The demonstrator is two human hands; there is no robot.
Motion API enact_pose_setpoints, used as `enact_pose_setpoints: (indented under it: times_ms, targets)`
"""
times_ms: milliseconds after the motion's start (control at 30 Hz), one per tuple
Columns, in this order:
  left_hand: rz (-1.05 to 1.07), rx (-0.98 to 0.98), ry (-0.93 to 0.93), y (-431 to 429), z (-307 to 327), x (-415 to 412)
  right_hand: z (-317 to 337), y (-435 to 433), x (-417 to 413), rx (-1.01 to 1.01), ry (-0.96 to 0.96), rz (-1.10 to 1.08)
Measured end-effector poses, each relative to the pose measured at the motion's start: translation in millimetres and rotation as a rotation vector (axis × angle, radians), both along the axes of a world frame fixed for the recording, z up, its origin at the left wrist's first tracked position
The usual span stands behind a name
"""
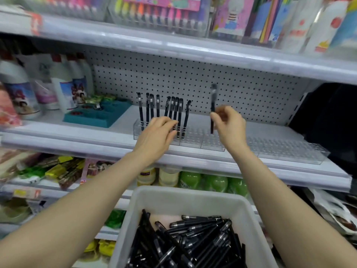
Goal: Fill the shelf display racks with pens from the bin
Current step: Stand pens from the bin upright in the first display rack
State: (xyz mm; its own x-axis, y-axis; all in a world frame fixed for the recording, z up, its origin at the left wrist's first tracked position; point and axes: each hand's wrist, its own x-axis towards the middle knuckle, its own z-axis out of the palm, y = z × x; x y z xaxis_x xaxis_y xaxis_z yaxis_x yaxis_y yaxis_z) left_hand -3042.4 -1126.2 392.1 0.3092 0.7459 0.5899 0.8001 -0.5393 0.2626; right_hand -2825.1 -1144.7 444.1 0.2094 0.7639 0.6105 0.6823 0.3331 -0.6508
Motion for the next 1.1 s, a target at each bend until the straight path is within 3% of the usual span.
enact_pose_setpoints:
  times_ms: [67,133,400,600,700,967,1100]
  targets:
    - [0.018,0.035,0.087,6.5,-9.4,-0.3,3.8,10.9,-7.7,-0.057,0.239,0.022]
    - [0.028,0.065,0.145,9.2,-17.9,0.9,2.8,20.2,-15.1,-0.068,0.257,0.043]
    - [0.053,0.104,0.115,9.8,-24.9,4.0,-14.7,46.7,-24.5,-0.146,0.187,0.097]
    - [0.059,0.105,0.108,11.1,-27.4,5.4,-25.9,55.7,-27.6,-0.279,-0.143,0.028]
    - [0.056,0.114,0.103,11.5,-28.9,5.4,-25.4,61.2,-30.2,-0.308,-0.144,0.004]
    - [0.035,0.078,0.128,6.7,-28.4,3.1,-28.1,53.1,-30.8,-0.294,-0.160,-0.003]
    - [-0.003,0.056,0.016,-15.2,-30.4,2.9,-36.6,21.7,-25.0,-0.107,-0.166,-0.040]
